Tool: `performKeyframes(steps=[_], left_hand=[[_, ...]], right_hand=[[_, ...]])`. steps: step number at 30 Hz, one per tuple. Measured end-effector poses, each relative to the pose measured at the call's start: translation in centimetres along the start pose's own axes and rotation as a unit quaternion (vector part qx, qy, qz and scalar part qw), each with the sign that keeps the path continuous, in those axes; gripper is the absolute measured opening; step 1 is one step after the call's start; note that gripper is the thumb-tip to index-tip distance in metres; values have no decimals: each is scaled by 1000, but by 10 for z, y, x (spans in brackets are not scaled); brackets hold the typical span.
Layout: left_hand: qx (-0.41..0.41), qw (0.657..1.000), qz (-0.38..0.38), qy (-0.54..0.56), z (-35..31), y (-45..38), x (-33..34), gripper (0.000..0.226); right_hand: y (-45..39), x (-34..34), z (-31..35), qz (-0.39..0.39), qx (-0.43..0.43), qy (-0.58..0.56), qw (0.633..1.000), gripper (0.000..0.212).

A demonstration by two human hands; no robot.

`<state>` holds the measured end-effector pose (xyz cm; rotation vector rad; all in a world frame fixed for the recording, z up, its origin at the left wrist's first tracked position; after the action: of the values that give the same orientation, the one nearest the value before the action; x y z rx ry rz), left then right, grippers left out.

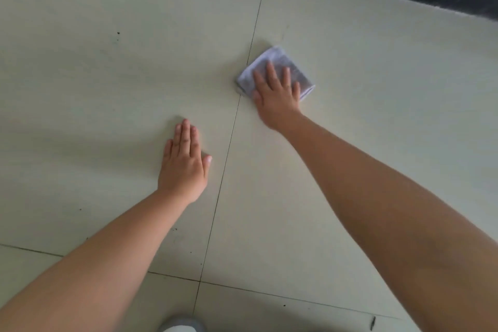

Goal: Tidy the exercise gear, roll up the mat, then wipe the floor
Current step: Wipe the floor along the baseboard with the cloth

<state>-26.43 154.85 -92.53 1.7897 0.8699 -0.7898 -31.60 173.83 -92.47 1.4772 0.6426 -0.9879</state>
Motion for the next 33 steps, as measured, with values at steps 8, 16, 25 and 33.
performKeyframes(steps=[8, 16, 25, 33], left_hand=[[31, 999, 24, -16, 2, -2, 2, 66], [9, 999, 31, -38, 0, -3, -5, 68], [-55, 994, 87, -42, -5, -3, -11, 69], [-39, 995, 53, -78, -20, 2, -23, 64]], right_hand=[[92, 52, -50, -38, -65, 58, 995, 71], [-59, -34, -86, -41, 182, -51, 981, 50], [28, 17, 22, -51, -146, 70, 986, 57], [122, 59, -159, -14, 237, -76, 968, 50]])
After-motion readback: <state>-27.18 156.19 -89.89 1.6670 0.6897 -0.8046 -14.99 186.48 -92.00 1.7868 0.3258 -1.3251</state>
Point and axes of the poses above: each hand's wrist, its own y-axis away from the middle knuckle, its own x-axis out of the palm, z = x × y, the point moved 3 cm from there along -y, towards the middle knuckle, and after that the axes turned 13 degrees about y, right-handed, at the moved point
